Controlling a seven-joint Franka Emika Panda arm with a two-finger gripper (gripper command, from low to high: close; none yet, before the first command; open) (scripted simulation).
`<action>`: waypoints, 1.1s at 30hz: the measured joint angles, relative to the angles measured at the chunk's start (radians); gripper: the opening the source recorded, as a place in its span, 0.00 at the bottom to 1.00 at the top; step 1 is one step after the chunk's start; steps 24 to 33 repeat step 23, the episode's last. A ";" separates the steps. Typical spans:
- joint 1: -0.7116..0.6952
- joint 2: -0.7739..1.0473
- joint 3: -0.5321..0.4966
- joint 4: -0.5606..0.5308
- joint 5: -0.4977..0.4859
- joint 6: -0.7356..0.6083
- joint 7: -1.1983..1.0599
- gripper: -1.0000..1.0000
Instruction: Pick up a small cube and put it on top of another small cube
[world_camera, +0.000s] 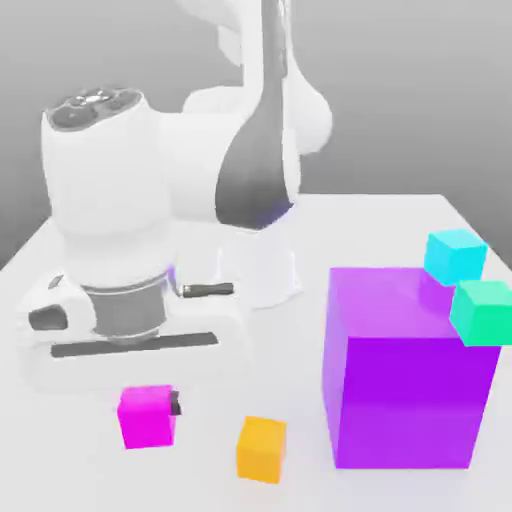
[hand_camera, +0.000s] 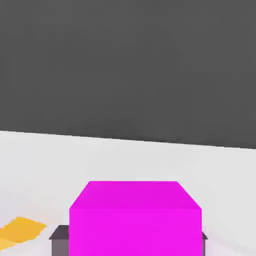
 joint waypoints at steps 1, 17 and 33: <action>0.036 -0.035 0.020 -0.011 0.000 -0.024 -0.001 0.00; 0.415 -0.529 0.297 -0.198 0.069 -0.319 -0.073 0.00; 0.419 -0.490 0.318 -0.267 0.077 -0.211 -0.074 1.00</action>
